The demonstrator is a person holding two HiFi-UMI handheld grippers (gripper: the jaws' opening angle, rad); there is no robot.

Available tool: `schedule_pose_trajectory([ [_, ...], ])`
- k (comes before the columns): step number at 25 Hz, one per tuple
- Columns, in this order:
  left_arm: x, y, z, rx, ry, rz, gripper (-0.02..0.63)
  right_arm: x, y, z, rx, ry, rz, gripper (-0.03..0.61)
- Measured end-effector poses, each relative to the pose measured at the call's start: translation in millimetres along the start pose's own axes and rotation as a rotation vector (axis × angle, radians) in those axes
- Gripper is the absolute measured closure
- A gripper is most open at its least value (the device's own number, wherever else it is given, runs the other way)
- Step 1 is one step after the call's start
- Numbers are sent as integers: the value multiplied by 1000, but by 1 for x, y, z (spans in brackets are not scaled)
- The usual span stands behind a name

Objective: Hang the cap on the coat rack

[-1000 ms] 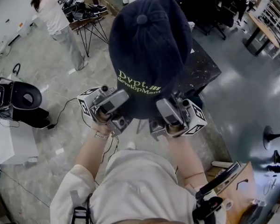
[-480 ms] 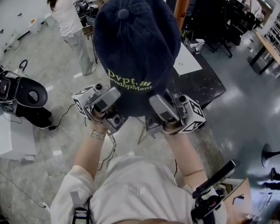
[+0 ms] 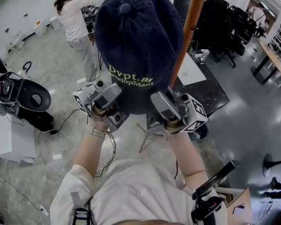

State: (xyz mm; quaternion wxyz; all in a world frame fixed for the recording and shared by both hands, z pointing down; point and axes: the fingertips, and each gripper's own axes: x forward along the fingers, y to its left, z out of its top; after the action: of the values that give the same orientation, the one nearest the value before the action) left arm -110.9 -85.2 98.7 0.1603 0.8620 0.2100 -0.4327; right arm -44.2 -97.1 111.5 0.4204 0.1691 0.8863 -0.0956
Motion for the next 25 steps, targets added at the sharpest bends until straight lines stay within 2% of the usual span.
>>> schedule_pose_trajectory([
  [9, -18, 19, 17, -26, -13, -14, 580, -3, -25, -2, -13, 1, -38, 518],
  [25, -45, 52, 8, -141, -48, -2, 580, -40, -49, -11, -22, -37, -151, 518],
])
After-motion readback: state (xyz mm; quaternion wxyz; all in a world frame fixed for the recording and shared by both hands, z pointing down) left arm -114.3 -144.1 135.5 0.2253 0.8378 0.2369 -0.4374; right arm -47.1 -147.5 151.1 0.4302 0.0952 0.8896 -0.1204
